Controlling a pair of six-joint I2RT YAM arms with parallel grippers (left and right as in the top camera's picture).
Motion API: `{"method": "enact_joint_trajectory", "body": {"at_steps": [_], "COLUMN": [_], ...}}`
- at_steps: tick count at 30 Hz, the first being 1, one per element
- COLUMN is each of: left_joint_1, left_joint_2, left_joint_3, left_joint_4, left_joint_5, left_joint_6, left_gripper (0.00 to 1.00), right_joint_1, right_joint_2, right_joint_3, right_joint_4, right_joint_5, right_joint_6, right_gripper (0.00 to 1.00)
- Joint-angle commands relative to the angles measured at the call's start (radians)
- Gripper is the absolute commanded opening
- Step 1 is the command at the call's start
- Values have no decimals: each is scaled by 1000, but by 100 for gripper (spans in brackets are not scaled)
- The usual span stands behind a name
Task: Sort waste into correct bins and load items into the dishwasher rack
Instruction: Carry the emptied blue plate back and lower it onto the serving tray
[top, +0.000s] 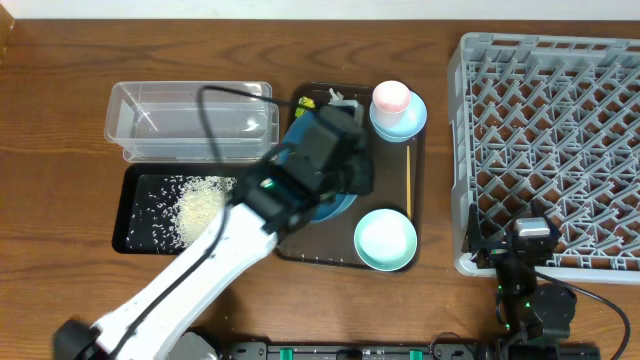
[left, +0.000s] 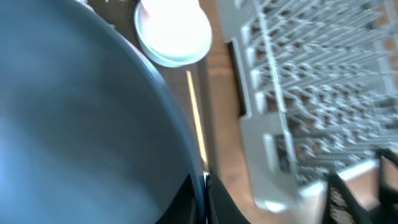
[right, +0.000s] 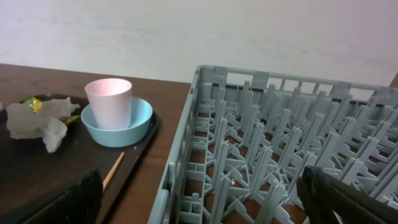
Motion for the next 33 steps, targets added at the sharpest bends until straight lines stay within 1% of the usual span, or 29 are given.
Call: {"method": "enact_joint_trajectory", "body": {"at_steps": [1, 5, 11, 19, 24, 26, 28, 30, 33], "left_joint_1": [-6, -6, -6, -7, -16, -17, -17, -17, -16], "left_joint_2": [69, 160, 261, 301, 300, 298, 294, 284, 256], "left_joint_3": [2, 2, 2, 2, 2, 5, 12, 14, 14], "left_joint_4": [36, 97, 142, 147, 142, 143, 143, 143, 125], "left_joint_5": [-97, -101, -101, -100, -88, -36, 18, 53, 58], "left_joint_6": [-24, -27, -27, -28, -28, -28, -27, -27, -27], "left_gripper": [6, 7, 7, 7, 17, 25, 29, 31, 32], "right_joint_1": [-7, -7, -7, -7, -7, -7, -7, -7, -7], "right_joint_2": [-4, -4, -4, -4, -4, -4, -4, -4, -4], "right_joint_3": [-3, -3, -3, -3, -3, -3, -3, -3, -3], "right_joint_4": [-3, -3, -3, -3, -3, -3, -3, -3, -3], "right_joint_5": [0, 0, 0, 0, 0, 0, 0, 0, 0], "right_joint_6": [12, 12, 12, 12, 12, 12, 12, 12, 12], "right_gripper": [99, 99, 99, 99, 99, 99, 99, 99, 99]}}
